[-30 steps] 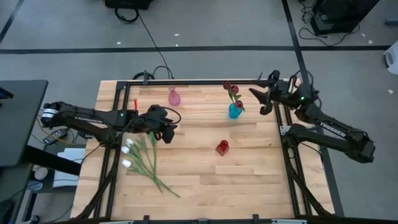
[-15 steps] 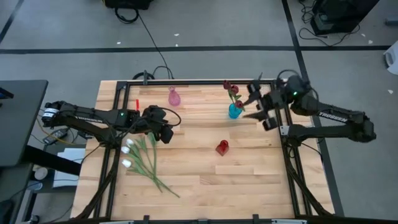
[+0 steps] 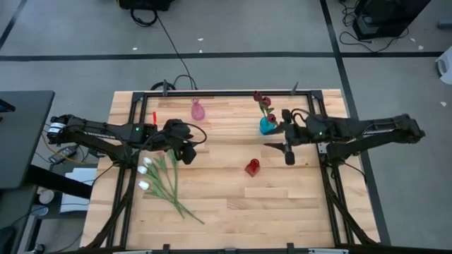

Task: Sort flowers into vase by color
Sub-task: Adjust the blue vase

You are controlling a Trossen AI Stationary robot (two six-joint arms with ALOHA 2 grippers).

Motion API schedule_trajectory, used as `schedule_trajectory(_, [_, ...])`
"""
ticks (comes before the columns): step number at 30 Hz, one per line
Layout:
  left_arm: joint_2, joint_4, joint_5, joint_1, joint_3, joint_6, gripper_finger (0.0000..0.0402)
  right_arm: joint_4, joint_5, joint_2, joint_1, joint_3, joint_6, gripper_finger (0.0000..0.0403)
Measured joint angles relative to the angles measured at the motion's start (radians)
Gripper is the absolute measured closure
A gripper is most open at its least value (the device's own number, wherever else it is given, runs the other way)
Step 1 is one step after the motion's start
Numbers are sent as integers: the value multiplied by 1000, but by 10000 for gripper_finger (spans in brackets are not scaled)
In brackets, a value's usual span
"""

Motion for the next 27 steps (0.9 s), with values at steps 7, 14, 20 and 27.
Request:
schedule_trajectory(7, [0, 17, 0, -2, 0, 0, 219, -110, 148, 16, 56, -28, 143, 224])
schedule_trajectory(14, [0, 26, -9, -2, 0, -4, 220, 31, 9, 8, -74, -232, 189, 240])
schedule_trajectory(20, [0, 48, -12, -1, 0, -1, 220, 224, -65, 7, -231, -405, 206, 251])
schedule_trajectory(27, [0, 50, -23, -1, 0, 3, 220, 356, -88, 13, -364, -543, 206, 252])
